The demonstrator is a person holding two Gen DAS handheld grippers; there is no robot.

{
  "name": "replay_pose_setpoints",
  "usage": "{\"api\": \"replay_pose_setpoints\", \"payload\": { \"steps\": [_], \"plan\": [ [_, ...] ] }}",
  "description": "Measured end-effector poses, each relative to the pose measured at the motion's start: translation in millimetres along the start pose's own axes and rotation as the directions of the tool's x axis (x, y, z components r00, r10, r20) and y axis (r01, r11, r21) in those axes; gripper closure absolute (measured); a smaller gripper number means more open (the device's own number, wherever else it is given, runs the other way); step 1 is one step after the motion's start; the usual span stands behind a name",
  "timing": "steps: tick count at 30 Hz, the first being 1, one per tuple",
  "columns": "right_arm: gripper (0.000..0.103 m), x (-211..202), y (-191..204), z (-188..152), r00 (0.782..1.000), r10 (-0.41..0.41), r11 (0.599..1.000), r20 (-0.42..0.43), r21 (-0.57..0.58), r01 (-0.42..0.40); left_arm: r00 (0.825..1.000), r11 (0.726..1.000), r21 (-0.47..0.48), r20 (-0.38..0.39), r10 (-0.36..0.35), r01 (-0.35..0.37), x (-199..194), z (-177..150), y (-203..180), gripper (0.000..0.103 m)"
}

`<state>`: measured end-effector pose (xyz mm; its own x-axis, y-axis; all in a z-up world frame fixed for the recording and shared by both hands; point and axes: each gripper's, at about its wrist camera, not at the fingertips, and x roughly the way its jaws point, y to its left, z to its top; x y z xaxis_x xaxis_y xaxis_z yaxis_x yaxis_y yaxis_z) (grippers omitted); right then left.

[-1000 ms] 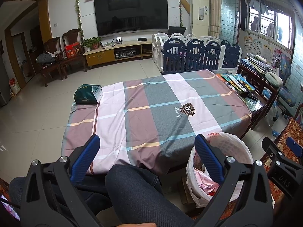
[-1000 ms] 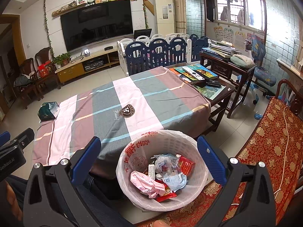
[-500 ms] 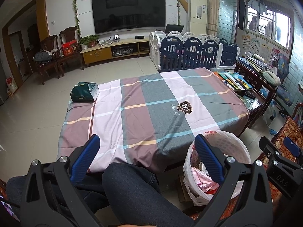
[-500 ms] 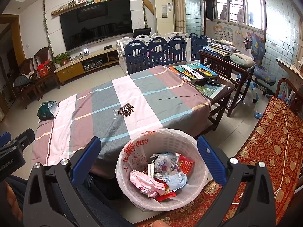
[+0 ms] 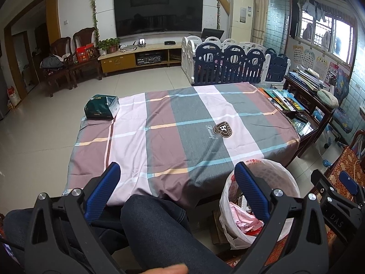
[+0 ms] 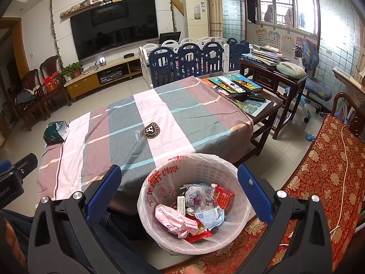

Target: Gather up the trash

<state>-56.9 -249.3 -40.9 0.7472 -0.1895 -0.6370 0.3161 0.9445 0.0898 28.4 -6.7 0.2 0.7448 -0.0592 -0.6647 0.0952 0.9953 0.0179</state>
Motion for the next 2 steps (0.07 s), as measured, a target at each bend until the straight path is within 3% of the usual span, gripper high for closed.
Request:
{"api": "replay_pose_setpoints", "payload": {
  "steps": [2],
  "plan": [
    [0.004,3.6,-0.3,-0.2,1.0,-0.003,1.0,0.001,0.0,0.003,1.0,1.0,-0.011,-0.013,0.002,-0.003,3.4,0.6,3.9,0.004]
  ]
}}
